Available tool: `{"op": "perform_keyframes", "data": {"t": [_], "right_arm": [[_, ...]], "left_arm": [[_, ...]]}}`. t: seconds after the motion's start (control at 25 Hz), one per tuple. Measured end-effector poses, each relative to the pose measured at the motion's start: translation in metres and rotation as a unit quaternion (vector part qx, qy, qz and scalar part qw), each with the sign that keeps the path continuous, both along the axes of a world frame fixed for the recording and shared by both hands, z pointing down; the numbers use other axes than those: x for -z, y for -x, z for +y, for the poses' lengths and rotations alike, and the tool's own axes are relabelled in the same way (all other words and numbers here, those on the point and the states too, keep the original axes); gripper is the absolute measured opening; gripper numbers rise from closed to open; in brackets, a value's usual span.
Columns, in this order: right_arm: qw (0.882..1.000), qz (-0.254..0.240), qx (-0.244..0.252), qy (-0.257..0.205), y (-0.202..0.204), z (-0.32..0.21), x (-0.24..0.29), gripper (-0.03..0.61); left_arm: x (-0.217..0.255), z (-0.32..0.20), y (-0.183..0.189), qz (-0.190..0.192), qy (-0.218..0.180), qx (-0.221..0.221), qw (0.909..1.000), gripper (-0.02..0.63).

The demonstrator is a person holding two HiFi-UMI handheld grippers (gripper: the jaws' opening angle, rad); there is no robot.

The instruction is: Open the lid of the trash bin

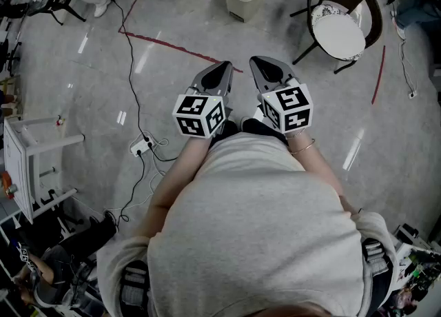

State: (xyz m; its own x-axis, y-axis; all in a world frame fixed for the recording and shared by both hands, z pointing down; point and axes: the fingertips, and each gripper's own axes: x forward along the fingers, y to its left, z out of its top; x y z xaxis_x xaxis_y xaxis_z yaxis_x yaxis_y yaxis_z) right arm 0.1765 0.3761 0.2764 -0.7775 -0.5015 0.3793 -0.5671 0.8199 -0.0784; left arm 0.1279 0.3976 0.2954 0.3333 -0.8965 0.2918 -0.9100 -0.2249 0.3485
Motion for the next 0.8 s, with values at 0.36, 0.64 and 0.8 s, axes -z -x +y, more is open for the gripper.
{"op": "perform_keyframes", "data": {"t": [0.36, 0.64, 0.8], "right_arm": [[1.000, 0.009, 0.004, -0.004, 0.002, 0.003, -0.002, 0.006], [0.999, -0.039, -0.023, -0.001, 0.010, -0.004, 0.007, 0.006], [0.998, -0.058, -0.018, 0.026, 0.019, -0.002, 0.003, 0.006]], "left_arm": [[-0.004, -0.001, 0.002, -0.019, 0.009, -0.007, 0.9998, 0.009], [-0.002, -0.003, 0.008, -0.019, 0.007, -0.025, 0.9995, 0.009], [-0.005, -0.002, 0.017, -0.010, 0.009, -0.030, 0.9995, 0.009]]}}
